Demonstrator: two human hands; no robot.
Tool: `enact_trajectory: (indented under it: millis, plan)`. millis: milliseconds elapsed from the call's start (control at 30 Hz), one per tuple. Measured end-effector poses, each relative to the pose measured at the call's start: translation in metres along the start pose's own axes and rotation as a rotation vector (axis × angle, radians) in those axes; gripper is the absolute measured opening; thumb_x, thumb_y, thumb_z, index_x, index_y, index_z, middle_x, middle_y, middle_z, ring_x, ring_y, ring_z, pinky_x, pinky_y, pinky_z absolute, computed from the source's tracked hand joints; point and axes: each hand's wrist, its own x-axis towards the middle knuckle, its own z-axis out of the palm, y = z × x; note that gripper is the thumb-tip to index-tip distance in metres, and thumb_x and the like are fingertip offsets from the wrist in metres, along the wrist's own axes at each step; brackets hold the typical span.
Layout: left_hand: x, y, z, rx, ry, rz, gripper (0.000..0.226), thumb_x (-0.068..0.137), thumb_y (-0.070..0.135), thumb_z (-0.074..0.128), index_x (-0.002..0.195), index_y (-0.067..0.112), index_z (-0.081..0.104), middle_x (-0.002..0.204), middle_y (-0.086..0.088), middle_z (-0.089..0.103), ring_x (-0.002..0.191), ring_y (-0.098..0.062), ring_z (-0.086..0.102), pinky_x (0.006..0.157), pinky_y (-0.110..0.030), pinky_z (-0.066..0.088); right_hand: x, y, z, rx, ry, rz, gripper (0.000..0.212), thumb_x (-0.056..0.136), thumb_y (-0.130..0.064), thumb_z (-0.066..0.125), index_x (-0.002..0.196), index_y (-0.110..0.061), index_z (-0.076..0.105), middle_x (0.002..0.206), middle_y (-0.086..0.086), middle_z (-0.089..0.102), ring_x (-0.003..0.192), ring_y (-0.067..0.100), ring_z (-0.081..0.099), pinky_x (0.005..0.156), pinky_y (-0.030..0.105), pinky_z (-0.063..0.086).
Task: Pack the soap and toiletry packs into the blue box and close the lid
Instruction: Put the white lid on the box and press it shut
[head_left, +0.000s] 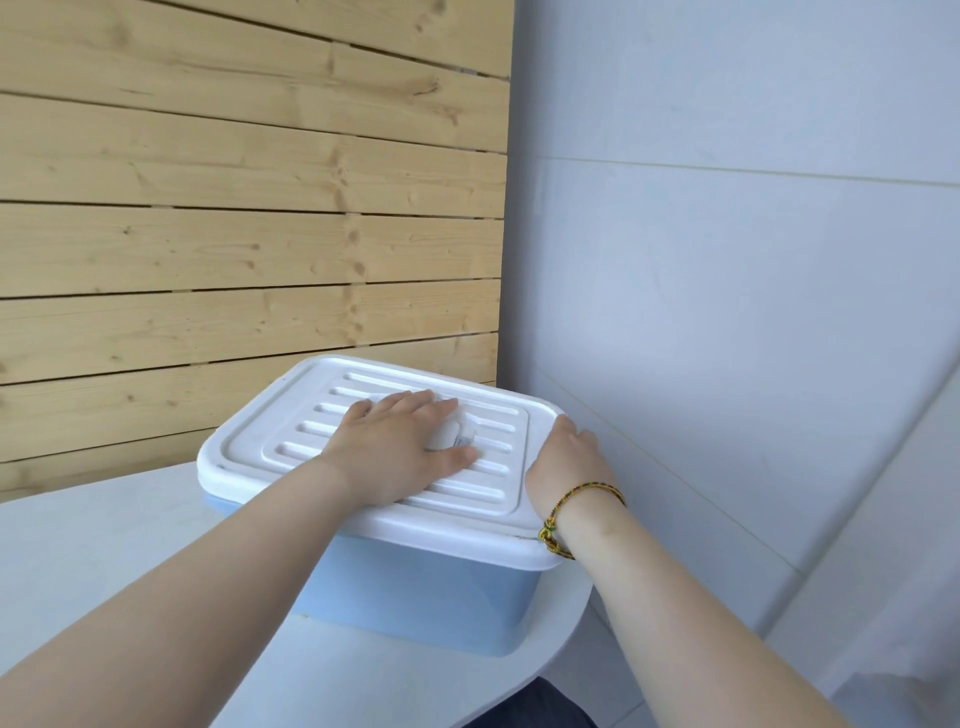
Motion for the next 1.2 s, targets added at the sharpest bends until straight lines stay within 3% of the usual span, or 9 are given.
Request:
enact_trajectory:
  millis: [100,200,333,433,667,833,967,1100,1200]
  plan:
    - [-0.001,-0.01,-0.009,-0.323,0.229,-0.095,0.053,0.089,0.042,0.048,0.138,0.025,0.038,0.151,0.005,0.031,0.139,-0.014,0.027,0.114,-0.028,0.016,-0.001,0.002,0.0,-0.118,-0.016,-0.043,0.06,0.092,-0.004,0.027,0.149,-0.011,0.01,0.155,0.016,0.013,0.144,0.032,0.015,0.117,0.045,0.021]
    - [0.001,-0.049,-0.026,-0.298,0.432,-0.36,0.048,0.092,0.035,0.045,0.137,0.019,0.041,0.149,-0.005,0.036,0.137,-0.025,0.03,0.112,-0.036,0.02,0.003,-0.002,-0.004,-0.335,-0.005,-0.196,0.061,0.096,-0.011,0.026,0.15,-0.025,0.001,0.159,0.006,-0.011,0.147,0.025,-0.014,0.12,0.043,-0.004]
    - [0.002,-0.094,-0.036,-0.487,0.215,-0.632,0.049,0.093,0.026,0.043,0.137,0.004,0.038,0.143,-0.019,0.04,0.131,-0.035,0.037,0.107,-0.037,0.03,0.014,-0.031,-0.002,-0.397,-0.154,-0.458,0.053,0.1,-0.025,0.024,0.149,-0.03,0.006,0.16,0.001,-0.012,0.147,0.019,-0.012,0.119,0.036,-0.006]
    - [-0.004,-0.099,-0.035,-0.769,0.124,-0.638,0.045,0.095,0.029,0.042,0.123,-0.005,0.052,0.128,-0.02,0.055,0.11,-0.032,0.053,0.093,-0.035,0.038,0.016,-0.071,0.017,-0.388,-0.265,-0.63,0.058,0.098,-0.042,0.028,0.149,-0.03,0.005,0.16,-0.002,-0.01,0.147,0.016,-0.011,0.12,0.035,-0.006]
    - [-0.008,-0.121,-0.029,-1.053,0.057,-0.617,0.037,0.096,0.039,0.036,0.095,0.01,0.06,0.084,-0.003,0.064,0.08,-0.019,0.06,0.065,-0.025,0.044,0.029,-0.133,0.058,-0.523,-0.368,-0.8,0.055,0.097,-0.048,0.022,0.148,-0.034,0.01,0.16,-0.008,-0.004,0.148,0.014,-0.009,0.119,0.04,-0.006]
    - [-0.005,-0.142,-0.016,-1.367,-0.148,-0.564,0.051,0.093,0.051,0.032,0.112,0.014,0.061,0.114,-0.012,0.066,0.112,-0.029,0.059,0.099,-0.039,0.042,0.032,-0.134,0.059,-0.544,-0.391,-0.797,0.054,0.096,-0.049,0.023,0.148,-0.036,0.011,0.16,-0.011,-0.004,0.147,0.012,-0.01,0.119,0.039,-0.007]
    - [-0.006,-0.153,-0.016,-1.305,-0.21,-0.542,0.055,0.087,0.057,0.04,0.118,0.016,0.06,0.119,-0.008,0.066,0.112,-0.025,0.06,0.09,-0.034,0.048,0.032,-0.133,0.06,-0.555,-0.375,-0.814,0.054,0.097,-0.049,0.021,0.148,-0.037,0.009,0.16,-0.012,-0.005,0.147,0.011,-0.01,0.12,0.039,-0.007]
    - [-0.002,-0.15,-0.034,-1.115,0.035,-0.629,0.051,0.078,0.037,0.068,0.112,-0.001,0.061,0.105,-0.012,0.068,0.088,-0.023,0.064,0.072,-0.025,0.052,0.031,-0.134,0.06,-0.529,-0.379,-0.817,0.053,0.097,-0.048,0.022,0.148,-0.037,0.009,0.16,-0.012,-0.004,0.147,0.01,-0.011,0.119,0.037,-0.008]
    - [0.0,-0.147,-0.036,-1.06,0.123,-0.664,0.047,0.074,0.03,0.074,0.106,-0.004,0.064,0.106,-0.014,0.069,0.095,-0.027,0.065,0.084,-0.033,0.054,0.03,-0.133,0.06,-0.533,-0.38,-0.821,0.053,0.097,-0.047,0.023,0.147,-0.037,0.01,0.16,-0.012,-0.003,0.147,0.011,-0.011,0.119,0.038,-0.007]
